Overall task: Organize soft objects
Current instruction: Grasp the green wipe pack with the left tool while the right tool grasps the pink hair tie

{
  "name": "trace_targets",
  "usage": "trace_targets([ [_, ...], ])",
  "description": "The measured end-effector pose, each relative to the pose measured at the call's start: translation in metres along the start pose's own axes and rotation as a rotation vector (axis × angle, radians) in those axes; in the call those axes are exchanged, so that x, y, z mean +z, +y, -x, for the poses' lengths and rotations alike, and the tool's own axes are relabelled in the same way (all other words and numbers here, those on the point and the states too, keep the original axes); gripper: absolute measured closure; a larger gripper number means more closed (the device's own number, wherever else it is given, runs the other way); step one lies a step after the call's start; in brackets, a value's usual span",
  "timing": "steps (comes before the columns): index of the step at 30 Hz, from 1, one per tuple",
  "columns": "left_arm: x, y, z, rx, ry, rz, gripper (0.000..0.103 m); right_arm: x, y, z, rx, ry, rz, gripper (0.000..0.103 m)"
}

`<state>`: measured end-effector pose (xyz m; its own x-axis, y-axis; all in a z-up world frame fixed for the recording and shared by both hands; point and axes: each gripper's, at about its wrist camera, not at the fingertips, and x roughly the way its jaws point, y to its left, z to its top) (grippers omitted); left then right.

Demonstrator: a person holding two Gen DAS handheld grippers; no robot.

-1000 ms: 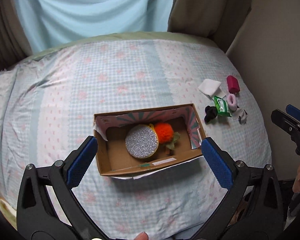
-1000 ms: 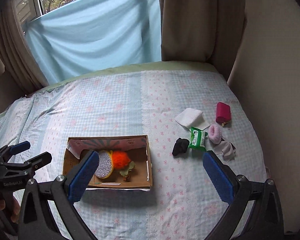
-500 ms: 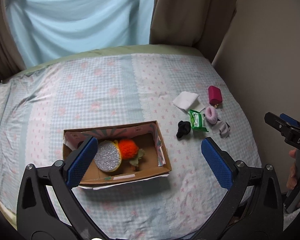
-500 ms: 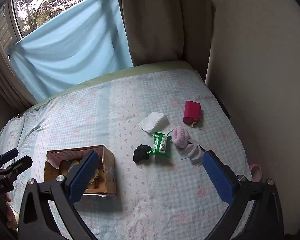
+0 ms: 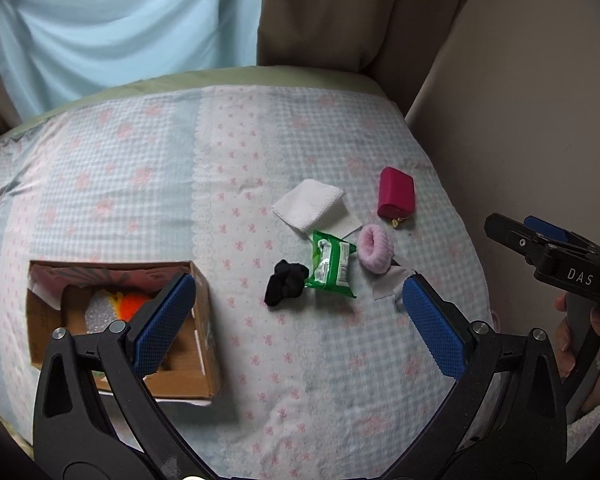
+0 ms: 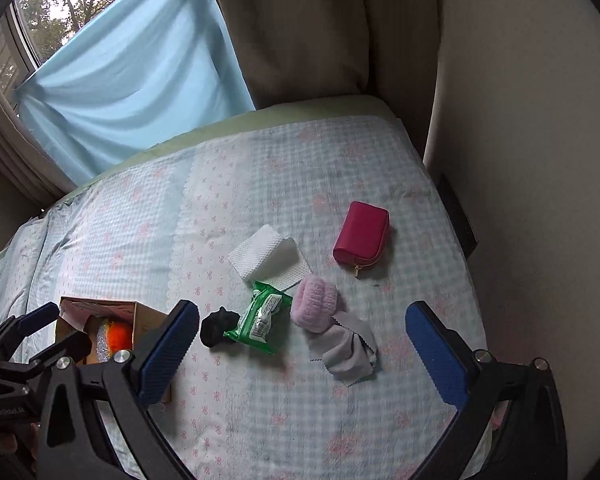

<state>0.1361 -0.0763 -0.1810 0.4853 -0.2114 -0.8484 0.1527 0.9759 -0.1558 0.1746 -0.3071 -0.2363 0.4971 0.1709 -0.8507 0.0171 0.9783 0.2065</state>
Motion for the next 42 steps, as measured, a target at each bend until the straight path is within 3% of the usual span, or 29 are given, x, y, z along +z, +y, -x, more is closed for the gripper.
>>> trace_targets([
  [10,0.013,-0.044,-0.138,-0.057,0.104,-0.052,0.002,0.006,-0.045,-0.111,0.057,0.129,-0.072,0.015],
  [21,-0.010,-0.060,-0.264,-0.065,0.235,-0.125,0.021,-0.009,-0.050,-0.209,0.123,0.245,-0.115,0.027],
  [24,-0.017,-0.062,-0.280,-0.060,0.248,-0.155,0.033,-0.012,-0.051,-0.224,0.139,0.266,-0.128,0.030],
  [28,-0.022,-0.064,-0.295,-0.058,0.271,-0.170,0.046,-0.014,-0.049,-0.234,0.154,0.289,-0.124,0.048],
  [29,-0.022,-0.065,-0.298,-0.054,0.273,-0.173,0.057,-0.014,-0.048,-0.235,0.162,0.285,-0.124,0.054],
  [30,-0.023,-0.066,-0.300,-0.045,0.273,-0.180,0.060,-0.013,-0.048,-0.235,0.168,0.282,-0.121,0.056],
  [34,-0.020,-0.067,-0.304,-0.033,0.277,-0.207,0.063,-0.012,-0.044,-0.234,0.159,0.278,-0.110,0.063],
  [42,-0.018,-0.069,-0.301,-0.038,0.276,-0.208,0.067,-0.007,-0.045,-0.221,0.145,0.252,-0.128,0.064],
])
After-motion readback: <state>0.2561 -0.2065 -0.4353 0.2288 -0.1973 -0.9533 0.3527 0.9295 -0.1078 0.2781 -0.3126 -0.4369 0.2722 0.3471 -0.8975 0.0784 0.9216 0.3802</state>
